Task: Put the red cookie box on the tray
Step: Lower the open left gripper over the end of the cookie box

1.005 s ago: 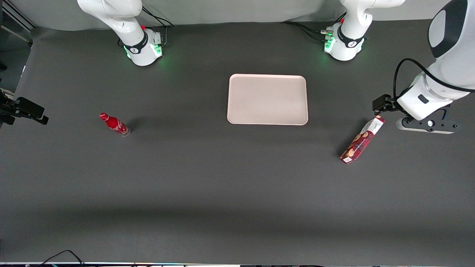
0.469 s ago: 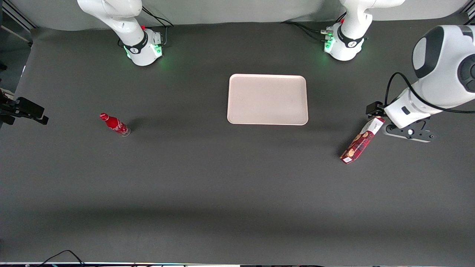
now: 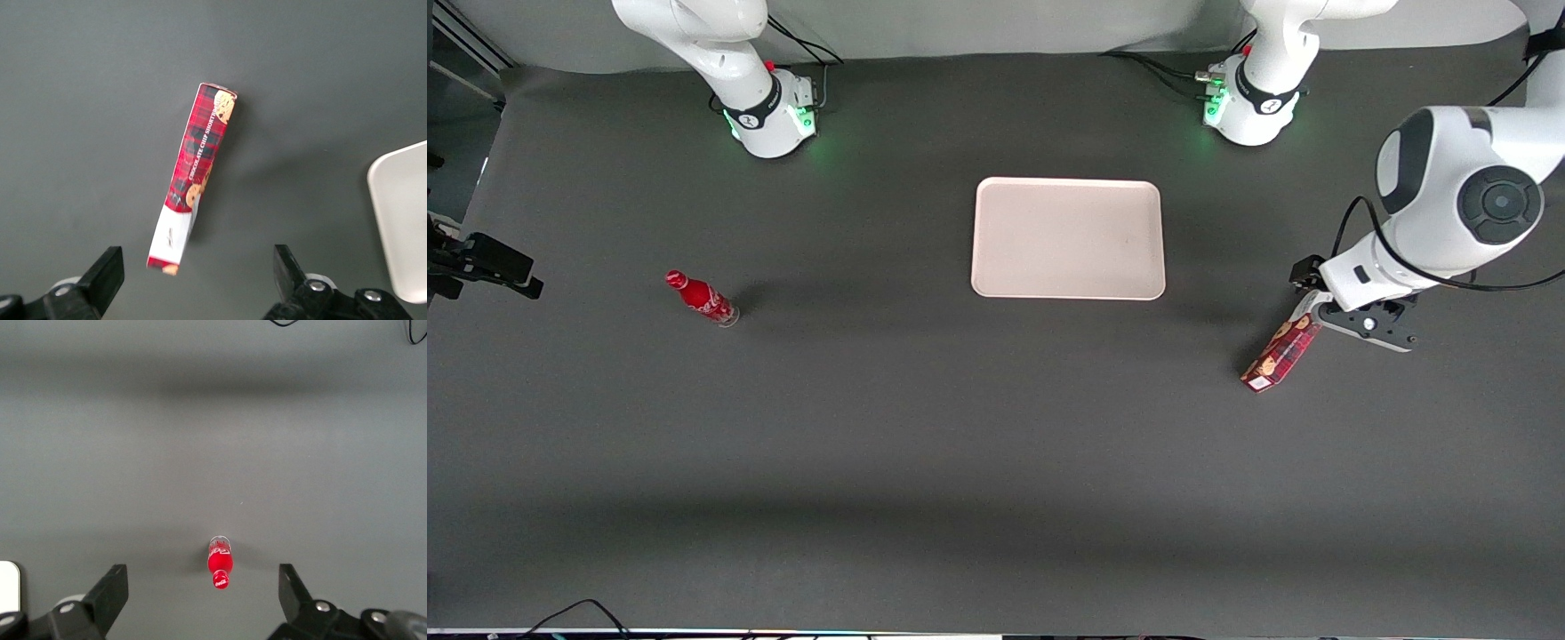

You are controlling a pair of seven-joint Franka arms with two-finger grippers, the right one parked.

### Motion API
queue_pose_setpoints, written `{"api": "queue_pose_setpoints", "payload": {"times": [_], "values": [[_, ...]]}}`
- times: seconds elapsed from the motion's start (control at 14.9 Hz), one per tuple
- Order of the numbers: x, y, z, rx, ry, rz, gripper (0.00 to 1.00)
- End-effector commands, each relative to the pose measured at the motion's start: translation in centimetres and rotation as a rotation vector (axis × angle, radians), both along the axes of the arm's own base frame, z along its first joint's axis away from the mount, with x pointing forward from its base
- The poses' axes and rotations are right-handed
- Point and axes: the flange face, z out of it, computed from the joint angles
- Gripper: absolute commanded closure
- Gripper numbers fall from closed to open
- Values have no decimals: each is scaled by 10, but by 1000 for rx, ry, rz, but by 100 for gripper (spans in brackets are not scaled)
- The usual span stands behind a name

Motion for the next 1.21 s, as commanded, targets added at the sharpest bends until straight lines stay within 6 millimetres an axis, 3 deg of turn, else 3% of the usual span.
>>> {"api": "queue_pose_setpoints", "payload": {"times": [0.0,0.4,0.6,1.14], "values": [[-26,9,-45,-9,-46,-85,0],[-16,13,-96,-29,-109,-189,0],[-11,28,-128,-30,-121,-233,0],[-22,32,-165,-44,-66,-214,0]]}}
